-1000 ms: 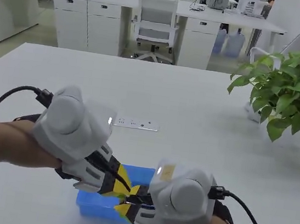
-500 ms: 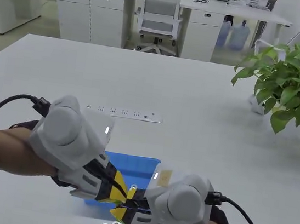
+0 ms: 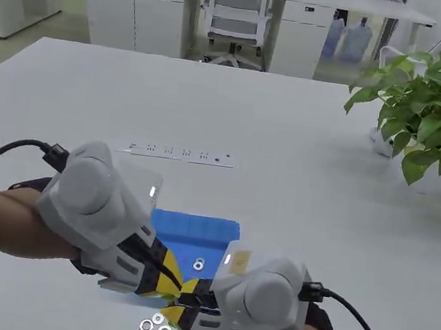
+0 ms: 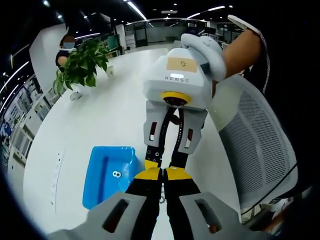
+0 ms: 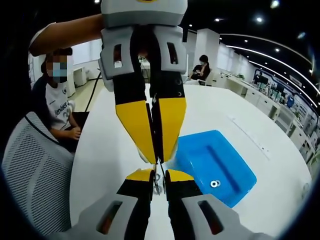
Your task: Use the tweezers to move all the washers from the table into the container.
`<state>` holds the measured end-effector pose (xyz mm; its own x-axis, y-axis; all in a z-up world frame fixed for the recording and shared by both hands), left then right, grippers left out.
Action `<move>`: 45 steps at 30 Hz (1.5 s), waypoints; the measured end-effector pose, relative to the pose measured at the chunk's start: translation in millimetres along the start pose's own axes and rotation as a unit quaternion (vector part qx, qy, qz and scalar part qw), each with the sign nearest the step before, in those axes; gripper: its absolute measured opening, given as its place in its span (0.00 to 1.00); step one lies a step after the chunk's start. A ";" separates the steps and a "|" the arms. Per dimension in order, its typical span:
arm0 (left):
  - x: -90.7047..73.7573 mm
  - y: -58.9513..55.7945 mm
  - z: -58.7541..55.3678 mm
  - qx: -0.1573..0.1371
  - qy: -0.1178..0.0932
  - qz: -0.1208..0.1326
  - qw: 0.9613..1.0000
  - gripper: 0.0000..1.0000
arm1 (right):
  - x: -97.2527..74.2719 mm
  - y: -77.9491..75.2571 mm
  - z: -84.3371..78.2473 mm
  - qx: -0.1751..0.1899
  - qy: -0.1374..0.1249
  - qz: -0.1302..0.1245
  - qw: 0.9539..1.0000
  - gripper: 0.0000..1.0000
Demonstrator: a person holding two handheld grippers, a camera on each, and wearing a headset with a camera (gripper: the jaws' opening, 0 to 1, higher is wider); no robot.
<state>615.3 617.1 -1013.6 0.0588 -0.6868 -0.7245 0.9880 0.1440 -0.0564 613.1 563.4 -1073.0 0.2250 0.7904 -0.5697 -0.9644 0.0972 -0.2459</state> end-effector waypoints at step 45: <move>10.6 2.0 -25.9 -0.028 0.003 -0.013 1.000 0.05 | 33.1 12.4 -25.7 -0.015 0.025 0.031 0.999 0.13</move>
<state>614.2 628.6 -1039.2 0.0327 -0.6868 -0.7261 0.9797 0.1658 -0.1127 612.2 575.2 -1115.1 0.1728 0.7627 -0.6232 -0.9722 0.0305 -0.2323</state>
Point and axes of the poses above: the centre of the closed fingertips' face, and the gripper's own axes: x roughly forward along the fingers, y roughly to its left, z roughly out of its top, the point moved 6 cm from there along -x, roughly backward along the fingers, and after that the axes turned 11 degrees about -x, right-handed, at the moved point
